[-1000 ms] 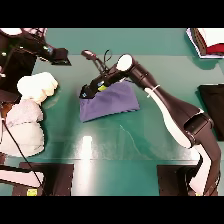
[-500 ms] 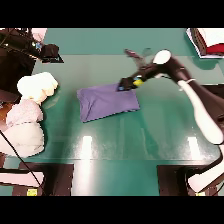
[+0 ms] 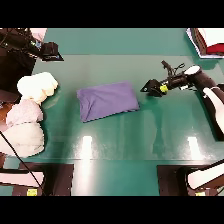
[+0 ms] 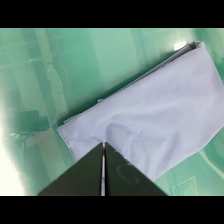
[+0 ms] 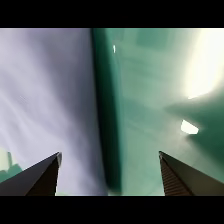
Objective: Fold the shirts.
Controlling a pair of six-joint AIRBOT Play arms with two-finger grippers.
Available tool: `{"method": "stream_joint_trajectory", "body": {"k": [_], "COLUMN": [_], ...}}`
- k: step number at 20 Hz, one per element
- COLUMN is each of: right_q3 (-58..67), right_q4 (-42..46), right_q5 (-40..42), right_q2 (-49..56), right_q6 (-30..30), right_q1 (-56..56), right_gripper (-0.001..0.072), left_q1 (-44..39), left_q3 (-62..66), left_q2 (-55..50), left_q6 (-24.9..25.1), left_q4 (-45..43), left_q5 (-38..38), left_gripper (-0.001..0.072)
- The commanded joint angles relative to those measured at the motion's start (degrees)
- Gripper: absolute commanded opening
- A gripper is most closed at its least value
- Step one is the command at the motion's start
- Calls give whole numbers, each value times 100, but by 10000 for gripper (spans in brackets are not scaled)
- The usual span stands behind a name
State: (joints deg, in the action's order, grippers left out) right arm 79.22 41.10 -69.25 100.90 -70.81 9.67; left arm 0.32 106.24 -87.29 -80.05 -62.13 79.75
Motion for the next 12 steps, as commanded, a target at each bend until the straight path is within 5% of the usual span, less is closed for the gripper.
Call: {"method": "stream_joint_trajectory", "body": {"k": [1, 4, 6, 8, 11, 12], "right_q3": [334, 986, 1370, 1633, 1733, 1733], "right_q4": [-109, -116, -116, -114, -109, -109], "right_q5": [-188, -496, -636, -634, -518, -520], "right_q2": [466, 1025, 1311, 1478, 1499, 1495], "right_q6": [-13, -79, -114, -116, -111, -111], "right_q1": [212, 684, 1025, 1320, 1561, 1569], "right_gripper": [692, 688, 565, 545, 327, 142], "left_q1": [7, 7, 7, 7, 7, -7], "left_q3": [0, 0, 0, 0, 0, 0], "left_q2": [2, 2, 2, 2, 2, 2], "left_q6": [4, 11, 13, 13, 9, 9], "left_q4": [2, 0, 0, 0, 2, 4], "left_q5": [-39, -13, -13, 15, 76, 76], "left_gripper": [24, 24, 24, 24, 24, 24]}}
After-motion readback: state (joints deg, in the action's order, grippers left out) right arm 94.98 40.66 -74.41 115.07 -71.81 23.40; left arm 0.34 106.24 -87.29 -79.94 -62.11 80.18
